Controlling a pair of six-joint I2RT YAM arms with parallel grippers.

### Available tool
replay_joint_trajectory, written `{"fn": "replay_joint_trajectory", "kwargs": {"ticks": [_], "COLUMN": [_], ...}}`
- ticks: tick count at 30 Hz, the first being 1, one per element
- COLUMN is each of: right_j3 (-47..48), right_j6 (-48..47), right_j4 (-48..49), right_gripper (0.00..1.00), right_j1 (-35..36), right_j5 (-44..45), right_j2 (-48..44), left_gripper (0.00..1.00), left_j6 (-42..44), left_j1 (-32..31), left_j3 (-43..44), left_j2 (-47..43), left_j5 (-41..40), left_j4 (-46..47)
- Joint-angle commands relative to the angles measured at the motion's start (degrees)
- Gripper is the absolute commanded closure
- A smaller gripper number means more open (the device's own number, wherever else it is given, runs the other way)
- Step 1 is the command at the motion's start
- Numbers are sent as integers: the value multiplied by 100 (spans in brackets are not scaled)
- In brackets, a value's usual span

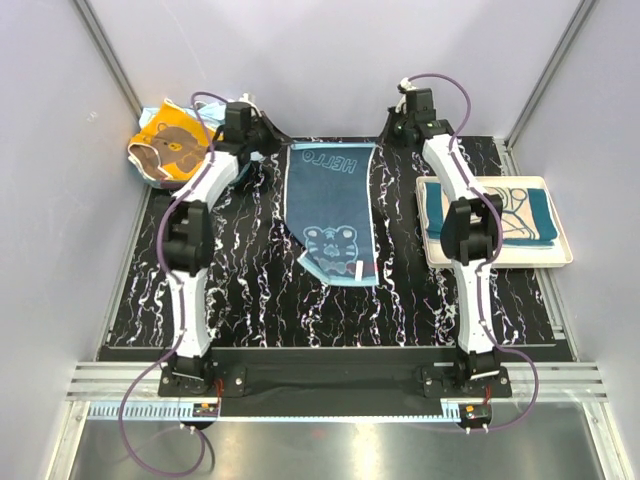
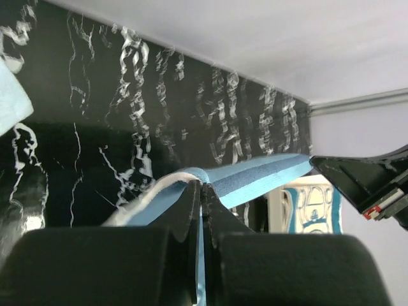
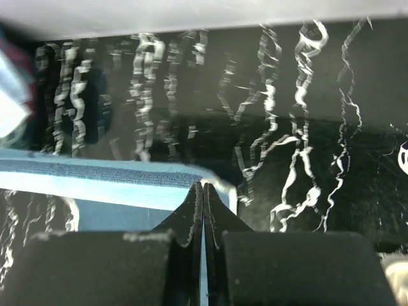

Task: Fold and stack the towels
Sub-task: Flatten out the crumpled towel, then fold the towel

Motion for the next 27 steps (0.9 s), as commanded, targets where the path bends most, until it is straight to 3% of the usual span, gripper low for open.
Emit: {"fn": "replay_joint_trajectory", "kwargs": {"ticks": [1,8,15,25,27], "right_j3": [920,-327,-521,-1846,-2172], "right_j6": [269,269,338,655,725], "right_j4": [-6,520,274,661,845], "right_gripper": [100,100,100,100,100], "right_j1": [-304,-366,-454,-445,-410], "right_j5": [-381,-232,-337,-670,-697], "right_j2": [24,-414,-485,-827,-1064], "left_gripper": [100,100,100,100,100], "left_j6": [-60,-68,2,-69,-112], "left_j1": [64,64,64,20,29], "left_j3": [1091,364,162,-567,-1041], "left_j2": [327,233,154,93,-74], "left_j5": [541,523,339,295,251], "left_j4": [638,899,495,408,555]}}
